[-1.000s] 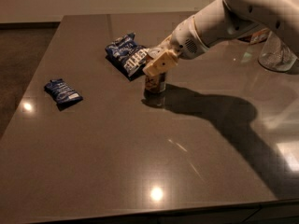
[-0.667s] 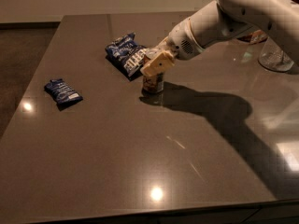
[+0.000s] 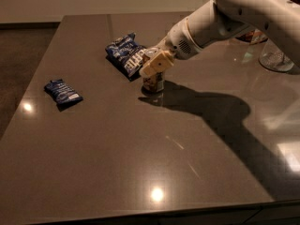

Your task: Move orange can near blue chip bag

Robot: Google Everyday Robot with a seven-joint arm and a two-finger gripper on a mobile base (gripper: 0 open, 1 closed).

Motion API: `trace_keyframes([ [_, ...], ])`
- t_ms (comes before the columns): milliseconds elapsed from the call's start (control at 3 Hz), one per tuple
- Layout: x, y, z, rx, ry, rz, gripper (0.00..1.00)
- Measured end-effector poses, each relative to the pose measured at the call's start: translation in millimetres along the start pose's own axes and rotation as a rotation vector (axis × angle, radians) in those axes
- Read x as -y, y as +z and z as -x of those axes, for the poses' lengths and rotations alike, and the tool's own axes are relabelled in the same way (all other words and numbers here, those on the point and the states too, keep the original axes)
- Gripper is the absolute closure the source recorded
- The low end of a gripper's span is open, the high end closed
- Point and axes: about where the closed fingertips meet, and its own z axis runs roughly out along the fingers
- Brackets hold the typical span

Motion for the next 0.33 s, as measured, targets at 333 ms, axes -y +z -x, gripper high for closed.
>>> trace_keyframes([
  [333, -0.6, 1.1, 0.4, 0.0, -0.001, 0.002, 0.0],
])
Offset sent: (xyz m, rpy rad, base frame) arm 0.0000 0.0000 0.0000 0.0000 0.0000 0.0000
